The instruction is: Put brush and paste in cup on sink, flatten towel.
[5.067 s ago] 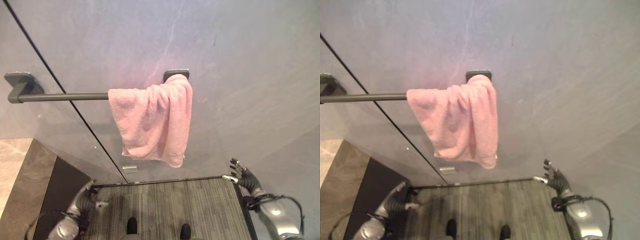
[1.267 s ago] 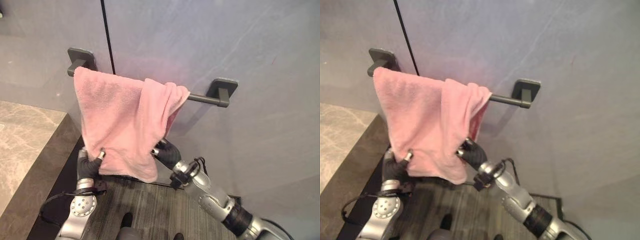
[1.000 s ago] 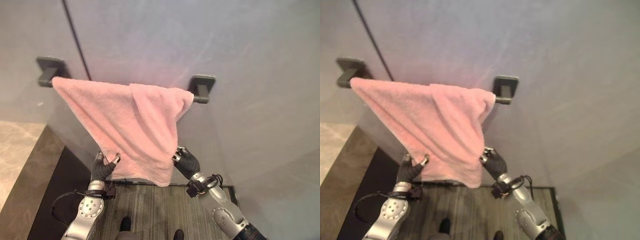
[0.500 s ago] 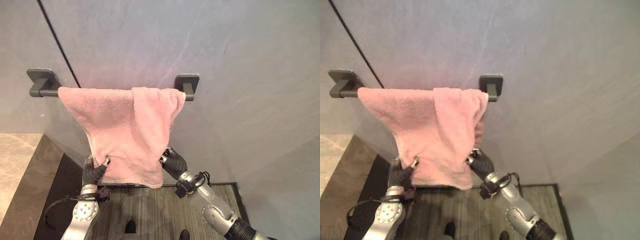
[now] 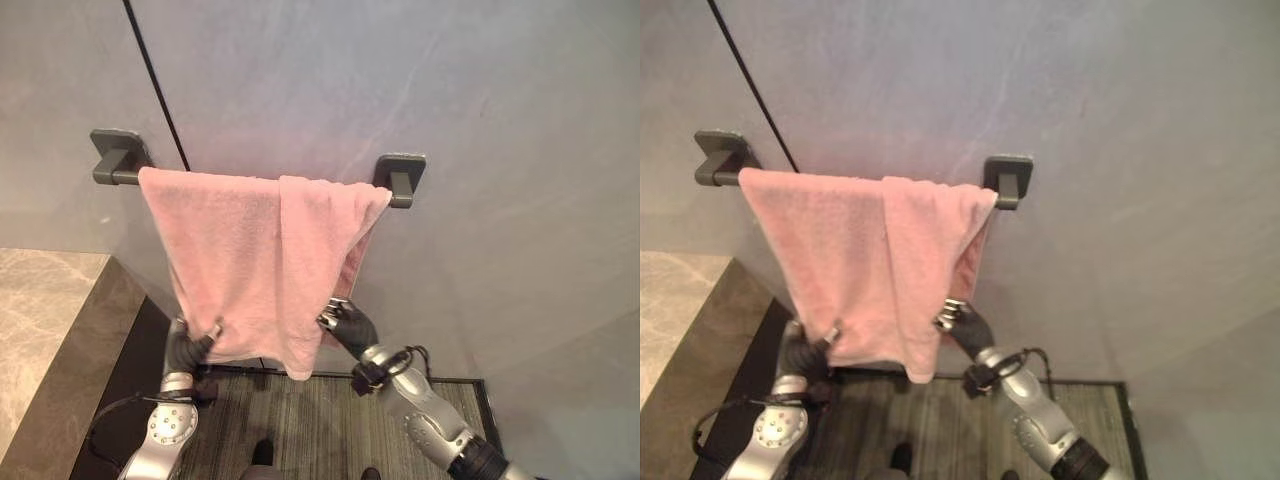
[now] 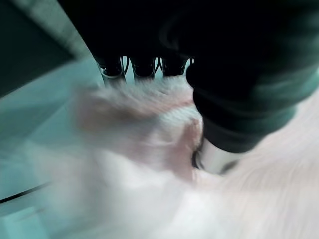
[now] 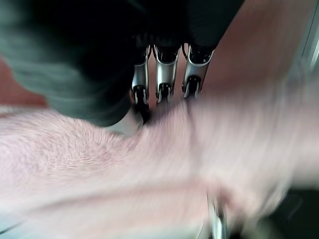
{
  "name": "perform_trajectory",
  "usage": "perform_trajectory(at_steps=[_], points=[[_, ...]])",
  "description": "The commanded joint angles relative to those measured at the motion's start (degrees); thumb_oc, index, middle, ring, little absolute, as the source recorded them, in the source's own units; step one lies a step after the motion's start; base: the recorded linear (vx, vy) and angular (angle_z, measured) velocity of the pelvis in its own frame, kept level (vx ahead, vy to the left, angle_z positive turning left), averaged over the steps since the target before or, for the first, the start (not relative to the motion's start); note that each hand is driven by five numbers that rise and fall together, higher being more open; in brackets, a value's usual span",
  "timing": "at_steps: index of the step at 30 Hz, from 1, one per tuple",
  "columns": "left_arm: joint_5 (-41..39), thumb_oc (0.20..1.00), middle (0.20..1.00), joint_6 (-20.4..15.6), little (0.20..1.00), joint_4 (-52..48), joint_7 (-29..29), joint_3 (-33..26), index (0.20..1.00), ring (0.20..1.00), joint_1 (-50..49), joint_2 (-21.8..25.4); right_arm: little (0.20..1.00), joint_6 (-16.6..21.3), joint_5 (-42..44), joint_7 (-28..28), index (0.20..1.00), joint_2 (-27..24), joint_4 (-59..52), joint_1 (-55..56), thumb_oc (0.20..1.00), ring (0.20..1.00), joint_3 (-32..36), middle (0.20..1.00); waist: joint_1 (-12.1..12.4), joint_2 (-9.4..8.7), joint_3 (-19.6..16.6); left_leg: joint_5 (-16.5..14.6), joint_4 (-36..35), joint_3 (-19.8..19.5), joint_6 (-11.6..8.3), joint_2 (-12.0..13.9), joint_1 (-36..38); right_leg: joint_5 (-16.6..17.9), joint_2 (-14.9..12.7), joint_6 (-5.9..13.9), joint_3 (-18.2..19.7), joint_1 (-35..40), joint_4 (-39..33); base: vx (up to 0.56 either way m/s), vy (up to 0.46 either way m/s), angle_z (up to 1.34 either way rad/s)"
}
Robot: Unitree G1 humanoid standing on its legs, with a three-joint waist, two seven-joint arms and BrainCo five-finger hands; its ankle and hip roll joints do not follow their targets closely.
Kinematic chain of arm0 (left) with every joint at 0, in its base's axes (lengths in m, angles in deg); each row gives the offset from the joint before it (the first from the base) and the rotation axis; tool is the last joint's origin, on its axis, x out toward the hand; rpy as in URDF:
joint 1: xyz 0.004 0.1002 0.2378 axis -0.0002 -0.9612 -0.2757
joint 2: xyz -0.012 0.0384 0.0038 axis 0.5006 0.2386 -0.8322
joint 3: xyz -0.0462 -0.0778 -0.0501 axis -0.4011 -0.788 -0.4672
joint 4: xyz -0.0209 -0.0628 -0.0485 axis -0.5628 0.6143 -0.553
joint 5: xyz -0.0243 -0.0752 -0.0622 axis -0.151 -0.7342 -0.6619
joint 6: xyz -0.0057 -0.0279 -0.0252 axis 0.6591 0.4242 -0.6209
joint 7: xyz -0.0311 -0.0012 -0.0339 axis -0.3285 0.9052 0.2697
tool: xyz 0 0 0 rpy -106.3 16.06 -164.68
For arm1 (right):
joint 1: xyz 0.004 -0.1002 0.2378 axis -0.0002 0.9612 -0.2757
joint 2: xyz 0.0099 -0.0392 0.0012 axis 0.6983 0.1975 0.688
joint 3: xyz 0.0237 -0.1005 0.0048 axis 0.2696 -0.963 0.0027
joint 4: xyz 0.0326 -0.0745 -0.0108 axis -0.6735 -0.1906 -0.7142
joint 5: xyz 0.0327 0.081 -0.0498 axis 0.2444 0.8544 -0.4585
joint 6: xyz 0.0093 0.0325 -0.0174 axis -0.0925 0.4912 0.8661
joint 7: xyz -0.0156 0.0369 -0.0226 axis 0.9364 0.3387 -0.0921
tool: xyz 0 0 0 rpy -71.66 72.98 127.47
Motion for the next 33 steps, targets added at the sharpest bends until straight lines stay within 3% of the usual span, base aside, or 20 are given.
perform_trajectory(at_steps=[1,3,6,10,11,12,15,16,21,28,32,33], points=[[5.50,1.000,1.000,2.04,1.000,1.48,7.21,-2.27,1.000,1.000,2.12,1.77,1.000,-2.32,-16.48,1.33,1.000,-2.55,-0.35,-0.23,1.000,1.000,3.66,1.000,-1.50,-0.91,0.20,-1.59,0.17,1.28,1.65,-0.67,0.85,-0.31,-2.82,1.75,-0.51,2.05,0.19,0.03,0.020,-0.23],[8.43,1.000,1.000,3.11,1.000,2.20,10.32,-3.03,1.000,1.000,1.15,3.15,1.000,-3.25,-20.52,1.78,1.000,-3.52,2.93,2.18,1.000,1.000,6.68,1.000,-2.26,-0.50,-0.24,-2.00,0.17,1.56,1.73,-0.66,1.31,-0.45,-2.86,1.82,-0.12,2.12,0.15,0.03,0.023,-0.24],[10.58,1.000,1.000,3.11,1.000,4.15,9.40,-6.36,1.000,1.000,-0.52,2.65,1.000,-3.86,-18.81,4.14,1.000,-2.13,8.82,5.50,1.000,1.000,12.62,1.000,-3.46,0.11,-0.71,-2.19,0.17,2.05,1.75,-0.63,1.79,-0.36,-2.88,1.85,0.36,2.07,0.17,0.01,0.025,-0.13],[12.25,1.000,1.000,3.13,1.000,2.92,6.75,-12.85,1.000,1.000,-2.94,2.89,1.000,-2.92,-23.06,5.66,1.000,-3.70,6.50,8.62,1.000,1.000,17.92,1.000,-3.87,0.59,-0.77,-2.35,0.17,2.42,1.71,-0.61,2.04,-0.34,-2.85,1.84,0.91,1.89,0.16,0.00,0.021,-0.10],[13.08,1.000,1.000,2.74,1.000,1.85,5.34,-15.44,1.000,1.000,-3.88,3.21,1.000,-2.49,-24.37,6.80,1.000,-4.49,4.72,9.74,1.000,1.000,20.15,1.000,-4.00,0.74,-0.75,-2.32,0.17,2.46,1.69,-0.60,2.02,-0.32,-2.83,1.84,0.97,1.84,0.16,-0.01,0.010,-0.13],[14.43,1.000,1.000,1.67,1.000,-1.60,1.80,-21.89,1.000,1.000,-6.31,3.94,1.000,-0.33,-27.70,9.19,1.000,-6.50,-1.94,13.04,1.000,1.000,25.87,1.000,-4.24,0.96,-0.55,-2.34,0.17,2.39,1.66,-0.55,2.04,-0.37,-2.80,1.85,0.91,1.83,0.15,-0.01,0.013,-0.11],[15.50,1.000,1.000,0.29,1.000,-6.62,-1.90,-28.28,1.000,1.000,-8.28,4.16,1.000,1.86,-30.28,12.12,1.000,-7.75,-9.90,14.51,1.000,1.000,31.55,1.000,-4.38,1.03,-0.40,-2.34,0.17,2.37,1.66,-0.51,1.91,-0.37,-2.82,1.88,0.80,1.74,0.15,0.00,0.000,0.00],[16.05,1.000,1.000,-1.29,1.000,-9.21,-5.36,-32.94,1.000,1.000,-10.02,3.77,1.000,4.00,-32.95,14.87,1.000,-8.28,-16.13,16.13,1.000,1.000,36.34,1.000,-4.37,1.00,-0.33,-2.32,0.17,2.38,1.56,-0.46,1.83,-0.33,-2.85,1.93,0.77,1.68,0.12,0.00,0.000,0.00],[18.53,1.000,1.000,-2.52,1.000,-15.63,-11.40,-40.73,1.000,1.000,-12.84,1.64,1.000,7.31,-38.15,19.29,1.000,-8.15,-26.74,18.10,1.000,1.000,42.96,1.000,-4.20,0.86,-0.56,-2.40,0.17,2.28,1.31,-0.35,1.77,-0.45,-2.80,1.89,0.58,1.76,0.12,0.00,0.000,0.00],[27.74,1.000,1.000,-3.10,1.000,-21.90,-19.80,-45.38,1.000,1.000,-11.84,2.25,1.000,10.59,-42.06,19.47,1.000,-11.39,-35.50,17.24,1.000,1.000,41.58,1.000,-3.50,0.32,-1.01,-2.50,0.17,1.86,0.87,-0.29,1.65,-0.80,-2.79,1.85,0.04,2.10,0.12,0.00,0.000,0.00],[35.15,1.000,1.000,-3.22,1.000,-24.00,-23.79,-47.66,1.000,1.000,-9.52,10.04,1.000,12.56,-45.87,18.22,1.000,-20.21,-41.45,11.09,1.000,1.000,36.00,1.000,-2.34,0.12,-1.75,-2.47,0.17,1.51,0.62,-0.30,1.86,-0.91,-2.86,1.97,-0.25,2.61,0.12,0.00,-0.010,0.08],[36.57,1.000,1.000,-4.07,1.000,-24.99,-23.78,-48.57,1.000,1.000,-8.60,14.85,1.000,11.24,-50.49,18.93,1.000,-25.28,-41.46,5.62,1.000,1.000,33.15,1.000,-2.03,0.01,-1.90,-2.42,0.17,1.39,0.57,-0.37,1.96,-0.78,-2.92,2.09,-0.24,2.67,0.12,-0.01,-0.001,0.11]])
